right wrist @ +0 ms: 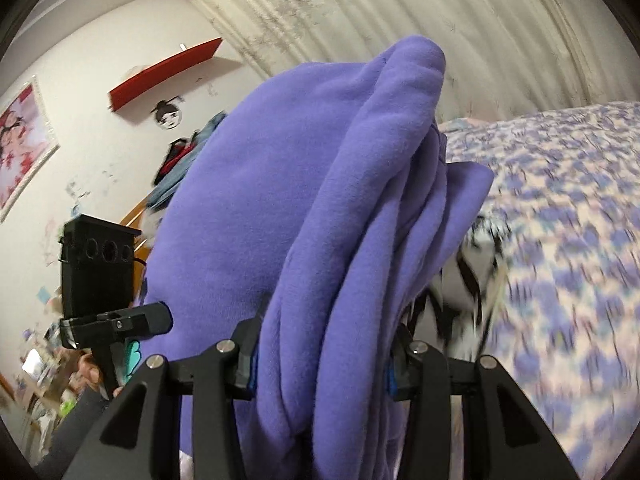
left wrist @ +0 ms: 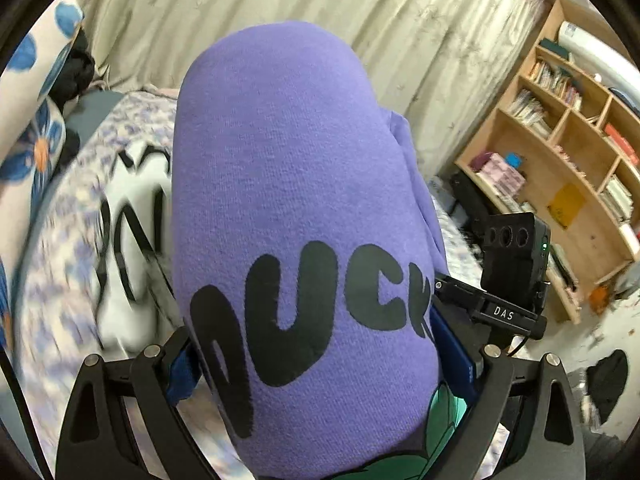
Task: Fold large clothes
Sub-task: 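Carry the hoodie with both grippers onto the folded clothes stack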
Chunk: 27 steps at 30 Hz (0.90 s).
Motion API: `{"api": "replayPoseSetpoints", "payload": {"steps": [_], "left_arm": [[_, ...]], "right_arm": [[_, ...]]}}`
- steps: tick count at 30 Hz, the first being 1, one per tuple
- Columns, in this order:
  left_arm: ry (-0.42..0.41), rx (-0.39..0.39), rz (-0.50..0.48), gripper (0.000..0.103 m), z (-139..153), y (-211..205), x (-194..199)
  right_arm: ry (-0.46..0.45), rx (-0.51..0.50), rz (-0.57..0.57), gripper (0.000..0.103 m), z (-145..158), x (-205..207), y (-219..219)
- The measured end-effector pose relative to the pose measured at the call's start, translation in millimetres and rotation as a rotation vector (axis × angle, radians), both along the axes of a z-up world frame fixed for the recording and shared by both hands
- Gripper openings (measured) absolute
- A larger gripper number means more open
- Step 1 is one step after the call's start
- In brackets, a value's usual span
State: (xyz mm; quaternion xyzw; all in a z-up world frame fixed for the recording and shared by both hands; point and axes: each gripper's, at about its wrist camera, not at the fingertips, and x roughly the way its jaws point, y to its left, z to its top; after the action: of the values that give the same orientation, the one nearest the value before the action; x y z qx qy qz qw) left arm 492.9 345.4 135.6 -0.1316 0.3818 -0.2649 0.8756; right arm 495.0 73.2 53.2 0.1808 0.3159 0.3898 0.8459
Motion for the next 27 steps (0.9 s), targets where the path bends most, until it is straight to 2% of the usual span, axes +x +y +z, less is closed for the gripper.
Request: {"api": "replayPoseSetpoints", "payload": {"steps": [2,4,7,8,9,10,12,14,18,23,25,26,27], "left_arm": [[0.009,0.022,0.01,0.097,-8.4,10.3,38.8],[0.051,0.04,0.047,0.097,-28.9,23.5,79.2],[0.166,0.106,0.129,0.099,-72.2,33.5,115.4],[0.182,0.143,0.146,0.103,-84.9,34.6,121.9],[0.154,0.156,0.148,0.103,-92.8,35.8,124.1],[0.126,0.135,0.142,0.103,-95.1,37.9,122.2],[0.095,0.113,0.129,0.103,-94.1,39.4,117.7],[0.057,0.146,0.145,0.103,-90.4,39.4,110.8],[-0.008,0.202,0.224,0.102,-77.2,42.0,95.3],[-0.16,0.283,0.311,0.101,-52.0,33.5,58.1],[-0.173,0.287,0.311,0.09,-44.9,24.5,50.5],[-0.173,0.31,0.303,0.079,-44.7,18.0,49.8],[-0.17,0.34,0.297,0.066,-45.1,10.7,48.5]], "right_arm": [[0.002,0.006,-0.016,0.043,-10.3,29.9,12.4],[0.05,0.01,-0.036,0.044,-29.2,60.8,25.8],[0.184,-0.073,-0.049,0.048,-76.9,97.1,46.0],[0.218,-0.099,-0.05,0.051,-90.6,102.3,49.6],[0.224,-0.091,-0.058,0.052,-98.6,103.2,49.2],[0.213,-0.078,-0.063,0.053,-101.1,100.8,47.4],[0.19,-0.08,-0.06,0.059,-95.8,95.3,44.2],[0.176,-0.111,-0.056,0.063,-90.1,89.9,42.1],[0.117,-0.187,-0.078,0.063,-64.9,68.1,35.7],[-0.028,-0.27,-0.126,0.063,-34.7,41.7,31.7],[-0.103,-0.303,-0.142,0.063,-22.8,27.2,38.5],[-0.121,-0.313,-0.139,0.063,-20.0,24.1,42.8],[-0.13,-0.324,-0.134,0.058,-18.9,21.0,47.4]]}}
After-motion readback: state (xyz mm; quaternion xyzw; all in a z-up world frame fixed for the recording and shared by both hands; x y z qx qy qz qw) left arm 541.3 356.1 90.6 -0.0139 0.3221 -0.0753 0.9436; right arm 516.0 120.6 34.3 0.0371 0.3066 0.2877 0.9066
